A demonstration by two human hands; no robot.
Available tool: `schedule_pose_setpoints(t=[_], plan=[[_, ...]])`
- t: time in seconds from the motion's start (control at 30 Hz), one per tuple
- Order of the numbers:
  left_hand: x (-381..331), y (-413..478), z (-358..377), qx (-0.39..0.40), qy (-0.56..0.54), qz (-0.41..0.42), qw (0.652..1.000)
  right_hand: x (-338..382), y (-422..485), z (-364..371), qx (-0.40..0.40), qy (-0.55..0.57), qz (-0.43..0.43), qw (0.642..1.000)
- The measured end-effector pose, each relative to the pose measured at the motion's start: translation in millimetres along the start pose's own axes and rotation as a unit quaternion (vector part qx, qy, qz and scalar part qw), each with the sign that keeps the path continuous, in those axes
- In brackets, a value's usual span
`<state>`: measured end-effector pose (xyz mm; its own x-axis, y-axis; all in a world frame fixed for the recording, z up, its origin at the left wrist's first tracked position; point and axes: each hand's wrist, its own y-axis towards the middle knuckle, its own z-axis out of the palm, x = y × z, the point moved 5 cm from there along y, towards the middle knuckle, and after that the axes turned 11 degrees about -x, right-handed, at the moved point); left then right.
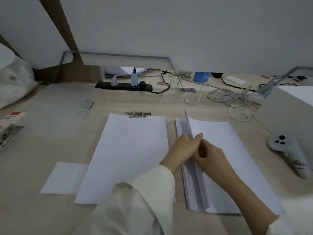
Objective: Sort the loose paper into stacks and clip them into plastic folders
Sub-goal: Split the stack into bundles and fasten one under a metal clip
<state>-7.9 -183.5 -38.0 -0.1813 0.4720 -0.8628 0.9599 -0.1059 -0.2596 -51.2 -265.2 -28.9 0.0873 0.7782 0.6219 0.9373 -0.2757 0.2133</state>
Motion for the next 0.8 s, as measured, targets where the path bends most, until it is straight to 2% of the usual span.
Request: schedule_pose_setpoints(t=[0.17, 0.23, 0.33, 0.37, 0.4, 0.47, 0.5, 0.57, 0.67, 0.8], plan=[[7, 17, 8, -0.047, 0.017, -0.01, 0.999, -11, -8, -4, 0.076, 0.067, 0.038, 0.994], [5, 12, 10, -0.066, -0.008, 0.002, 0.998, -27, -5, -22, 0.011, 0.107, 0.054, 0.993], [0, 3, 8, -0.097, -0.047, 0.032, 0.994, -63, 2, -66, -0.176, 0.119, 0.11, 0.971], [-2, -2, 8, -0.104, -0.069, 0.046, 0.991, -75, 4, -80, -0.211, 0.116, 0.139, 0.961], [-9, -10, 7, -0.11, -0.09, 0.071, 0.987, -85, 5, -93, -0.215, 0.132, 0.168, 0.953], [-20, -23, 1, -0.113, -0.141, 0.127, 0.975, -93, 10, -98, -0.138, 0.251, 0.196, 0.938], [-29, -31, -4, -0.107, -0.175, 0.159, 0.966, -93, 13, -98, -0.089, 0.324, 0.19, 0.922], [-46, -47, -17, -0.098, -0.231, 0.214, 0.944, -86, 17, -108, -0.053, 0.396, 0.149, 0.904], [-64, -62, -40, -0.122, -0.277, 0.275, 0.912, -69, 18, -131, -0.095, 0.44, 0.094, 0.888], [-73, -73, -66, -0.166, -0.317, 0.339, 0.87, -40, 14, -145, -0.111, 0.47, 0.027, 0.875]])
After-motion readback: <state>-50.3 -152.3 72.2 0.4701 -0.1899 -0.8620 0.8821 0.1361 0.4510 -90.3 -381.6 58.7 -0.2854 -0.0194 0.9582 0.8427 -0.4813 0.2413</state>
